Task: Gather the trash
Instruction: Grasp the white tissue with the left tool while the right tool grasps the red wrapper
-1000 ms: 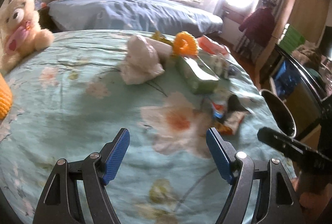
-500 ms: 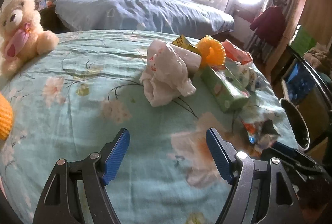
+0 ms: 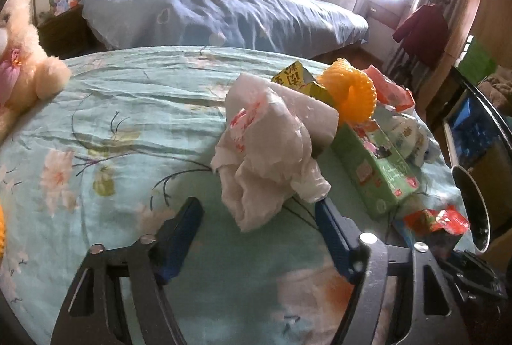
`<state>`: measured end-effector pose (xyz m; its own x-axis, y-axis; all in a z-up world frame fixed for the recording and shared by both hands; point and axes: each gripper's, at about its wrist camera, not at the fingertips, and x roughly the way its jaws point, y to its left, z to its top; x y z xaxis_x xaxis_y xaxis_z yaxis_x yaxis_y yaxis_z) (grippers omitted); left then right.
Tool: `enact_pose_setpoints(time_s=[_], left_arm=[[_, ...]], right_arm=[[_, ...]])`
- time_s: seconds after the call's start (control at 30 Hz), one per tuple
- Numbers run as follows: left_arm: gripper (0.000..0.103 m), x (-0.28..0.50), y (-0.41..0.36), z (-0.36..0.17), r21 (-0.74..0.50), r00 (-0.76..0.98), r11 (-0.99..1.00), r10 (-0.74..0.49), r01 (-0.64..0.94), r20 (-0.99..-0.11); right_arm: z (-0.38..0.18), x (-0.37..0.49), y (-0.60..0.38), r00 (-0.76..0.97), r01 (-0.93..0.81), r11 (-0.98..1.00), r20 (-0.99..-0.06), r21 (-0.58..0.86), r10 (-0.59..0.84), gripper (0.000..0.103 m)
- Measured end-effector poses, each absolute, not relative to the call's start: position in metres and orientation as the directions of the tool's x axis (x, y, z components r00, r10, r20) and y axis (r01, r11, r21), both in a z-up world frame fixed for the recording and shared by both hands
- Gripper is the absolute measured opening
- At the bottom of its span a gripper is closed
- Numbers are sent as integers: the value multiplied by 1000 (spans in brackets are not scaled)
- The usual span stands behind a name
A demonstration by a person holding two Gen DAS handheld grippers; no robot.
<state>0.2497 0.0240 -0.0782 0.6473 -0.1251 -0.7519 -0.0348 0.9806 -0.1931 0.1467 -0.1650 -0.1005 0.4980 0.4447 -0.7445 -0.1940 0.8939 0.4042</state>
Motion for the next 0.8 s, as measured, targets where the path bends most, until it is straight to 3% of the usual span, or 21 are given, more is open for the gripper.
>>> enact_pose_setpoints(time_s=[0.07,0.13,0.3,0.57,0.63,0.8], left_arm=[[49,256,22,-80,-194,644,981,-133,-24,-753],[29,258,21,-82,-192,638,981,-135,-21,-758],[21,254,21,-80,-198,653,980,-150,-1,-742],[19,219,13,-75,-216,666,976,-171,16,-726],[19,209,9,-74,-227,664,973,-190,31,-723],[19,187,-1,-68,-240,665,969,-221,65,-714]], right_arm=[[-101,148,-168,498,-193,891,-741,412,450,34],[-100,147,-170,499,-199,887,-736,416,457,33],[-99,144,-175,501,-206,878,-725,431,473,30],[-92,134,-189,518,-204,872,-707,445,482,28],[-92,130,-194,520,-200,872,-706,447,481,17],[-89,123,-204,530,-191,874,-702,447,476,16]])
